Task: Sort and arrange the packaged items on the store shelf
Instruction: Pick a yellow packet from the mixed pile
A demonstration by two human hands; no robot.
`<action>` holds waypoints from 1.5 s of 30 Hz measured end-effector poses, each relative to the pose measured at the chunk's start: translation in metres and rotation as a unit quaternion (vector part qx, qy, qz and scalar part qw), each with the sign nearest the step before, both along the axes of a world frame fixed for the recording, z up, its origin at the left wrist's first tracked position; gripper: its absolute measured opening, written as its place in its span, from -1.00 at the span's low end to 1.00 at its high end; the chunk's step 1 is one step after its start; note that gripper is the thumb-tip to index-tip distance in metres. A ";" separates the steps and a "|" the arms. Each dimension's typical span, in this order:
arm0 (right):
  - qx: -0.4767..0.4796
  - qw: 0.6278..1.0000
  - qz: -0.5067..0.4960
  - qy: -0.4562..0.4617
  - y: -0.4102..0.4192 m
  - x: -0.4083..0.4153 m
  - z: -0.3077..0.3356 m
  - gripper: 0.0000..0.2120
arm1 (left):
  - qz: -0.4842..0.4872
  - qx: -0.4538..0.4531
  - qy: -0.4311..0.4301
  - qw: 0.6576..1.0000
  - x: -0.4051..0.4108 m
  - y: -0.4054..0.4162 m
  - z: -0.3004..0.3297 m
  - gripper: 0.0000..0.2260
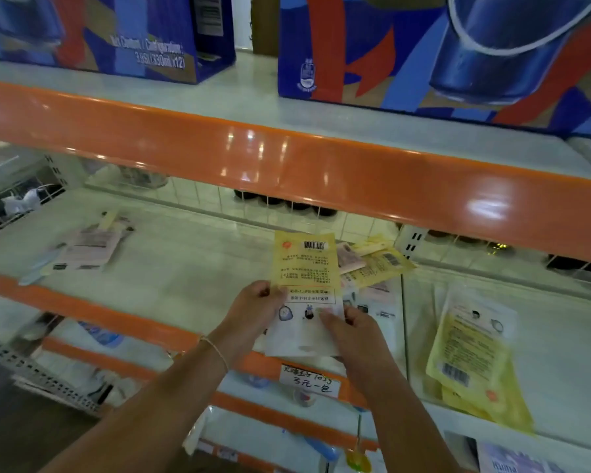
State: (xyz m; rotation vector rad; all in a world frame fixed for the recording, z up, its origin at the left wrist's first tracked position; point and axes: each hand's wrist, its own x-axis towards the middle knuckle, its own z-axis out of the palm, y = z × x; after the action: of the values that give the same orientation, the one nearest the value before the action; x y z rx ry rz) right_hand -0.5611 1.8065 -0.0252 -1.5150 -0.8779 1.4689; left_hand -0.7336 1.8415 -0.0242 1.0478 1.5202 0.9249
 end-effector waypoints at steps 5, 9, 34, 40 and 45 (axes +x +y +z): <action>0.024 0.997 -0.065 -0.019 -0.014 0.036 -0.006 -0.92 | -0.082 0.036 0.080 0.993 0.027 -0.007 -0.002 -0.64; 0.021 0.991 -0.115 -0.062 -0.024 0.076 -0.011 -0.81 | -0.112 0.070 0.104 0.986 0.058 -0.004 -0.006 -0.66; 0.003 0.909 -0.257 -0.329 -0.057 0.187 -0.013 -0.88 | -0.270 0.168 0.223 0.921 0.138 0.004 -0.014 -0.74; -0.041 0.851 -0.259 -0.455 -0.049 0.177 -0.013 -0.55 | -0.250 0.185 0.229 0.922 0.132 0.012 -0.008 -0.86; 0.039 0.861 -0.224 -0.456 -0.038 0.145 -0.007 -0.66 | -0.211 0.219 0.238 0.922 0.122 0.021 -0.006 -0.89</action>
State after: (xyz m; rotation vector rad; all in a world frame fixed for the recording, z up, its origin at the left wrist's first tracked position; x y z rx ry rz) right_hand -0.4157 1.7687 -0.0318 -2.1919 -0.9777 0.3153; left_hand -0.6115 1.8625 -0.0300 1.9548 1.3983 0.7420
